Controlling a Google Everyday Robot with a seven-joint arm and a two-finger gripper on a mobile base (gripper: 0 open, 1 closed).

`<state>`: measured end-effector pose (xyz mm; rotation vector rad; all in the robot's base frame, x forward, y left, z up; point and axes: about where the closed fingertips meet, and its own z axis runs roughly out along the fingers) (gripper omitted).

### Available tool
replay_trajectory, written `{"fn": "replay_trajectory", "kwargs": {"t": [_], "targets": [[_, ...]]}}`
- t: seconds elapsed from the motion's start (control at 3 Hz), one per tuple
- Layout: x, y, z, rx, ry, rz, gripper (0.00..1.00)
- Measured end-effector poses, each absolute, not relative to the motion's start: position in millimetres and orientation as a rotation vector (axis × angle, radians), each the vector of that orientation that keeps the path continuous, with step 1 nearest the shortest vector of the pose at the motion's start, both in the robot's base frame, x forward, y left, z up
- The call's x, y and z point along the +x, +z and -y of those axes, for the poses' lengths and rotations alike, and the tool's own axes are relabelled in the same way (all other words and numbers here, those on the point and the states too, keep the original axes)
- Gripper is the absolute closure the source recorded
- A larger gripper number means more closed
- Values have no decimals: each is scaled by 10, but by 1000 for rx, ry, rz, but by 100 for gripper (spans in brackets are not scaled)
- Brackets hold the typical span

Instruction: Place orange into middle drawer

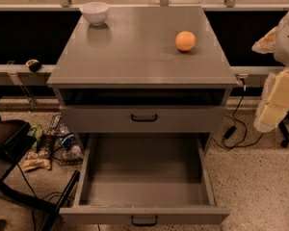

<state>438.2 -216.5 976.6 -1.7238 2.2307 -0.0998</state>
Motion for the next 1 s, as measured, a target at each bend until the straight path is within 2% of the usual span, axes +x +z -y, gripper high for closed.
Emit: {"fn": "replay_trajectory", "kwargs": {"t": [0.67, 1.0], "targets": [[4444, 9733, 2150, -1655, -77, -2203, 0], [4933, 9681, 2185, -1427, 61, -2116, 0]]}}
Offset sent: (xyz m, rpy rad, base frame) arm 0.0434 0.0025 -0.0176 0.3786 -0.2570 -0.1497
